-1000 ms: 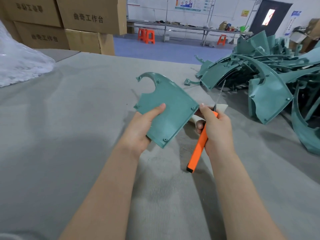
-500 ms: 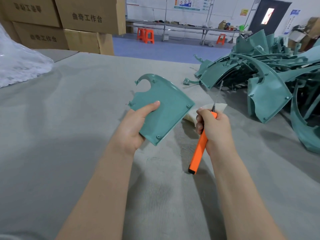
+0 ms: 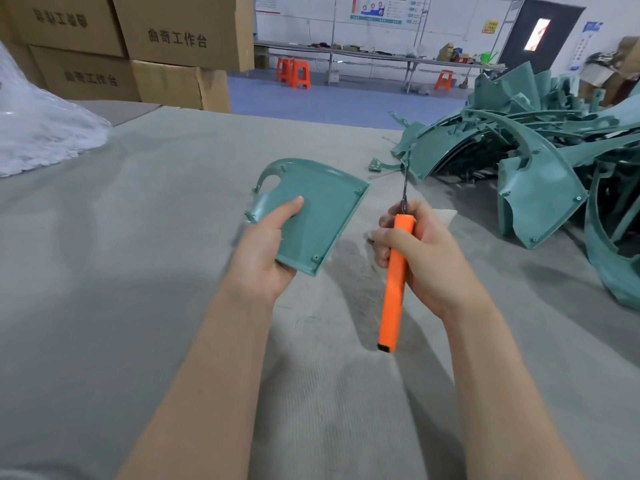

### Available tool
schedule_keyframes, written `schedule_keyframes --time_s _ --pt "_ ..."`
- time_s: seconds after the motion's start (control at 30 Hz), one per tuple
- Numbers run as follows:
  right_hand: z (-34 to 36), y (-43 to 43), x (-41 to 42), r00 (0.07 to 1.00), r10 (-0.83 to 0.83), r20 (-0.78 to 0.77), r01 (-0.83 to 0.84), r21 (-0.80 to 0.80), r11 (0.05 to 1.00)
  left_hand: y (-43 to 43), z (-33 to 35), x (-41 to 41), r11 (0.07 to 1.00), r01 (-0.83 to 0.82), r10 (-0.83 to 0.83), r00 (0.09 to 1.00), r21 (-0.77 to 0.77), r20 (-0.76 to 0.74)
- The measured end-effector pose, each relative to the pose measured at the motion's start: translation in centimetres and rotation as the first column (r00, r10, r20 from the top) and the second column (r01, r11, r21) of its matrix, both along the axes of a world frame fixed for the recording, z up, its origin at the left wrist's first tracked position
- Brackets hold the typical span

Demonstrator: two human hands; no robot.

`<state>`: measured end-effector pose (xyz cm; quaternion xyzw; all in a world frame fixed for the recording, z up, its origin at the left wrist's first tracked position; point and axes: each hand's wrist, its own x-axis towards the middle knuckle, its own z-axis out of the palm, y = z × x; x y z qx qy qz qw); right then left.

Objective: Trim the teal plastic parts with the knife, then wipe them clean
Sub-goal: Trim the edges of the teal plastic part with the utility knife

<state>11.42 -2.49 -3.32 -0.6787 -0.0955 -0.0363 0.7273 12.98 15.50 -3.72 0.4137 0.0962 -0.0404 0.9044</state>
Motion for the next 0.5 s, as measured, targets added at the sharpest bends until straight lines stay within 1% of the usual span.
schedule_keyframes --time_s 0.07,0.1,0.2,0.27,0.3,0.33,0.4,0.5 --pt "-0.32 0.24 0.05 0.999 -0.036 0.039 0.041 -0.139 0.990 -0.04 0.02 0.00 1.000 -0.008 0.008 1.000 0.010 -0.002" --pt "-0.46 0.38 0.09 0.997 -0.064 0.041 0.070 -0.179 0.981 -0.06 0.07 -0.01 1.000 -0.015 0.015 1.000 0.013 -0.004" --pt "-0.72 0.35 0.25 0.993 -0.120 -0.005 0.114 -0.277 0.954 -0.17 0.20 -0.07 0.998 -0.050 0.050 0.999 0.028 -0.004" --pt "-0.75 0.17 0.29 0.985 -0.173 -0.009 0.156 -0.388 0.908 -0.27 0.29 -0.09 0.996 -0.079 0.079 0.997 0.039 0.002" --pt "-0.84 0.12 0.33 0.980 -0.196 -0.018 0.172 -0.407 0.897 -0.33 0.33 -0.09 0.995 -0.089 0.089 0.996 0.044 0.006" --pt "-0.87 0.10 0.37 0.976 -0.215 -0.035 0.185 -0.386 0.904 -0.35 0.36 -0.10 0.994 -0.098 0.097 0.995 0.051 0.012" --pt "-0.83 0.03 0.35 0.974 -0.219 -0.058 0.193 -0.294 0.936 -0.38 0.37 -0.16 0.991 -0.119 0.117 0.993 0.068 0.028" --pt "-0.27 0.14 -0.02 0.982 -0.188 -0.014 0.180 -0.226 0.957 -0.31 0.24 -0.26 0.983 -0.149 0.144 0.988 0.105 0.061"
